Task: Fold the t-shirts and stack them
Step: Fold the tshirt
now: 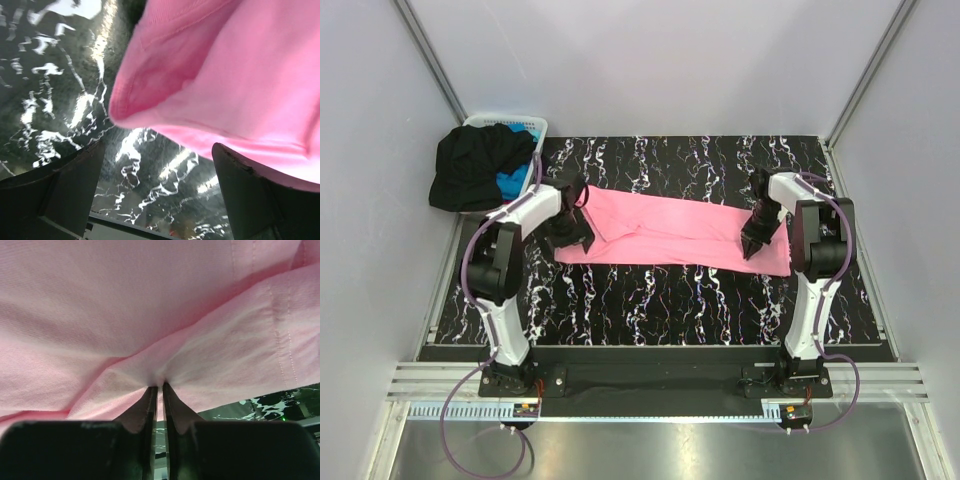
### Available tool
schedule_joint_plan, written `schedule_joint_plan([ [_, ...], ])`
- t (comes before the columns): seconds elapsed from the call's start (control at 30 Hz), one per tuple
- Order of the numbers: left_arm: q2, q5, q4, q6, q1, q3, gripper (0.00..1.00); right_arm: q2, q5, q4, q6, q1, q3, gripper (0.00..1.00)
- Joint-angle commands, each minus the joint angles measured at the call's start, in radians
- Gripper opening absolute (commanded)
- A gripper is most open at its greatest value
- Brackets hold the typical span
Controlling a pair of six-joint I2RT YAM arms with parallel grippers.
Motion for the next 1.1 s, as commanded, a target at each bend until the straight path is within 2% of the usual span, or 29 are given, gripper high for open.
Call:
schedule_joint_plan([
  [0.0,-0.123,-0.039,-0.014,0.008,-0.006,0.088,0.95,-0.068,0.060,0.022,-0.012,-0.001,0.023,0.14],
  [0.27,-0.128,0.044,0.055,0.036,-0.037,0.141,0.96,-0.095,0.057,0.031,-0.017,-0.001,0.072,0.14],
  [0.4,-0.083,0.122,0.116,0.019,-0.063,0.105,0.81,-0.118,0.056,0.045,-0.022,0.000,0.077,0.14],
  [0.43,-0.074,0.136,0.130,0.013,-0.064,0.096,0.73,-0.132,0.056,0.048,-0.020,0.000,0.080,0.14],
  [0.53,-0.045,0.217,0.193,-0.004,-0.068,0.059,0.62,-0.155,0.048,0.057,-0.025,0.000,0.075,0.15],
  [0.7,0.012,0.250,0.262,-0.018,-0.078,0.055,0.58,-0.164,0.044,0.062,-0.034,0.000,0.058,0.15],
  [1.07,0.072,0.270,0.285,-0.038,-0.114,0.131,0.53,-0.167,0.042,0.065,-0.042,0.000,0.043,0.15],
])
